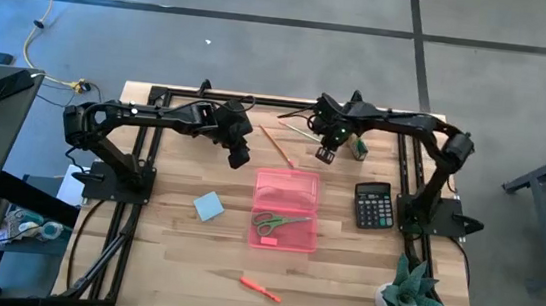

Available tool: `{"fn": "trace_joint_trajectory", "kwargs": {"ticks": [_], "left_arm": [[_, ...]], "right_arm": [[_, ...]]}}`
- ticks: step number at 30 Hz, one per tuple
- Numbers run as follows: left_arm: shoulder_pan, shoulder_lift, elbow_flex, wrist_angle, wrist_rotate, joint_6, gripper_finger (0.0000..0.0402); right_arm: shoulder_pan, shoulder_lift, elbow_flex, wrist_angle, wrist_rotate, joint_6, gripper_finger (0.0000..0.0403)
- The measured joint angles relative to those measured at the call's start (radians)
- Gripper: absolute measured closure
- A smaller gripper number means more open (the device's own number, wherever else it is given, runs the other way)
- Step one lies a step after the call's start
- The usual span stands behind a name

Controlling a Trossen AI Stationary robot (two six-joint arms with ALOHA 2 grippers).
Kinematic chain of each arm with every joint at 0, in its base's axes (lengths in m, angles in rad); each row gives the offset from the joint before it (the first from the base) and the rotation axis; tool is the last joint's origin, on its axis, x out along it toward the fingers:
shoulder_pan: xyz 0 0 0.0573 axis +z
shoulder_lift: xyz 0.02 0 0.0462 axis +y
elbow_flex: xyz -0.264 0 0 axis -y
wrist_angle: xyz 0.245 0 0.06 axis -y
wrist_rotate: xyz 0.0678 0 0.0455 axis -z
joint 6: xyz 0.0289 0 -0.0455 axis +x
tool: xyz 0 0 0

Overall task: Pack school essentials
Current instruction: Put the blue pencil into the supply box

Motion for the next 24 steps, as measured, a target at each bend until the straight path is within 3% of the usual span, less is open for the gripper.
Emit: {"fn": "trace_joint_trajectory", "kwargs": {"ticks": [10,24], "left_arm": [[-0.005,0.000,0.000,-0.001,-0.051,0.000,0.0280],[-0.007,0.000,0.000,-0.004,-0.061,-0.001,0.0280]], "right_arm": [[0.102,-0.173,0.001,-0.183,-0.002,0.071,0.0391],[0.446,-0.259,0.002,-0.301,-0.008,0.066,0.0391]]}}
